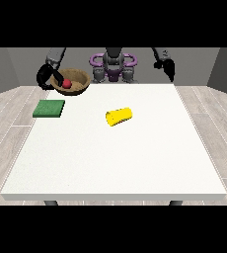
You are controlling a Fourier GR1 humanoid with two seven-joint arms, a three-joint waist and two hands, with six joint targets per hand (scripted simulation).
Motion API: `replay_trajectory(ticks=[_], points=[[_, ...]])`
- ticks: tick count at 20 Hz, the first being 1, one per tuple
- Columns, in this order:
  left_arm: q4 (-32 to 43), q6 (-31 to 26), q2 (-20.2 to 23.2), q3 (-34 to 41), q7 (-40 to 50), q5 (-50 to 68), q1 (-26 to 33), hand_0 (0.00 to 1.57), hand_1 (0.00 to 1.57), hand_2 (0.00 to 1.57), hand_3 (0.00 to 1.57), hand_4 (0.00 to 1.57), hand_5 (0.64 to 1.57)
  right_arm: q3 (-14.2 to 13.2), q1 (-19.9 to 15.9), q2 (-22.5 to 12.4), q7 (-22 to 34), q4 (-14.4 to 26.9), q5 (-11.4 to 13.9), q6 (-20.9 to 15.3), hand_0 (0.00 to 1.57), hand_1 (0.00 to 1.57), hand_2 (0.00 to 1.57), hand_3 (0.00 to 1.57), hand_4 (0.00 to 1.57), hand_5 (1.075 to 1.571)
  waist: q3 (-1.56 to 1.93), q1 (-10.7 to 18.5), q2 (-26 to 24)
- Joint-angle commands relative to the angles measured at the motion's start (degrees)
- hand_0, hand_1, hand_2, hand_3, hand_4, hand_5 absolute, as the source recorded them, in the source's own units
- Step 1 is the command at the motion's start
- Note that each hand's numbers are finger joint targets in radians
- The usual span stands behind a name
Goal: Pick the cup and pour the ball into the bowl, then pick the bowl and place it on the pad
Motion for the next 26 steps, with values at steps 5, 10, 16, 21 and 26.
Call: replay_trajectory(ticks=[5,10,16,21,26], points=[[-2.7,-5.4,5.1,3.9,0.0,3.9,0.3,0.0,0.0,0.0,0.0,1.22,1.481,-3.8,3.6,-8.3,-3.7,0.0,-1.3,6.2,1.57,1.57,1.57,0.47,0.83,1.57,0.06,1.9,2.6],[0.4,-14.6,16.9,14.5,-0.3,12.9,-2.2,0.0,0.0,0.0,0.0,1.32,1.562,-7.8,5.0,-11.0,-8.1,0.7,-4.2,7.4,1.57,1.57,1.57,0.0,0.88,1.571,0.04,2.5,6.0],[4.2,-22.2,25.9,22.0,-2.5,19.4,-4.2,0.0,0.0,0.0,0.0,1.27,1.571,-11.5,4.8,-12.6,-16.3,3.1,-5.4,5.8,1.57,1.57,1.57,0.0,0.8,1.566,0.08,5.3,13.3],[10.8,-24.1,27.8,24.3,-8.1,19.5,-3.8,0.0,0.0,0.0,0.0,1.19,1.557,-12.0,1.9,-12.7,-16.3,2.9,-5.9,5.4,1.57,1.57,1.57,0.0,0.75,1.566,0.05,3.4,14.9],[10.0,-24.9,29.0,24.0,-9.9,19.1,-4.7,0.0,0.0,0.0,0.0,1.19,1.558,-13.8,0.2,-14.7,-13.4,6.4,-4.9,-1.0,1.22,1.22,1.41,1.3,0.0,1.553,0.04,4.8,18.2]])
